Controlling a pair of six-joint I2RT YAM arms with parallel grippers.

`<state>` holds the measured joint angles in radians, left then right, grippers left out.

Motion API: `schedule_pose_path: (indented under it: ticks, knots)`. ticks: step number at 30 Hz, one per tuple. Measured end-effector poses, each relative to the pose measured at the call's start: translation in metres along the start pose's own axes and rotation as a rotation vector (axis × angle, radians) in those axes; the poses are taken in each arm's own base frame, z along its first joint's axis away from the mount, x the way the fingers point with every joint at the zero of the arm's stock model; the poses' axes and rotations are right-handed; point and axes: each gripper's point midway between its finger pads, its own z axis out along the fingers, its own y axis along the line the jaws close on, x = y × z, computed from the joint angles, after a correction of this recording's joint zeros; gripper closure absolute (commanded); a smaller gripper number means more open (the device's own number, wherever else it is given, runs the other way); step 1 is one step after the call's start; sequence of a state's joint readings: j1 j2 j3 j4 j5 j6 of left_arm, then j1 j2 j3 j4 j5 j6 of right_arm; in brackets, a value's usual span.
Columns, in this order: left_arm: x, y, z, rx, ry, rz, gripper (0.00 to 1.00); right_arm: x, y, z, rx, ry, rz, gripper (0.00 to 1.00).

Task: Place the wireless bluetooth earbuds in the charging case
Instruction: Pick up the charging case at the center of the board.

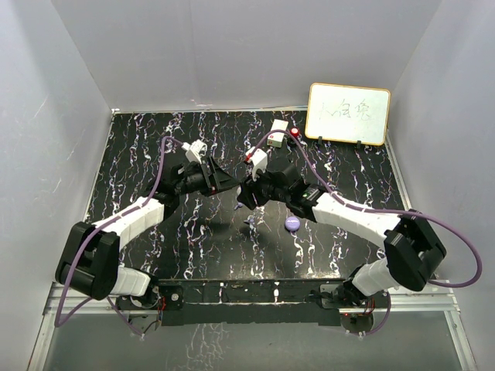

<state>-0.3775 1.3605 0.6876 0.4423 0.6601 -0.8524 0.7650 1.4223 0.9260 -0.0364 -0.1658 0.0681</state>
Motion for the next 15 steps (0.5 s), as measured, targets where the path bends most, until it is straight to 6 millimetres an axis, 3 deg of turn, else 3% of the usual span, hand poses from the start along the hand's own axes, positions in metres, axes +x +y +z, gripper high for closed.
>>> schedule_pose_path:
  ticks: [15]
  knots:
    - [0.020, -0.001, 0.005, 0.018, 0.038, -0.028, 0.45, -0.003, 0.000, 0.008, -0.005, -0.018, -0.004, 0.81]
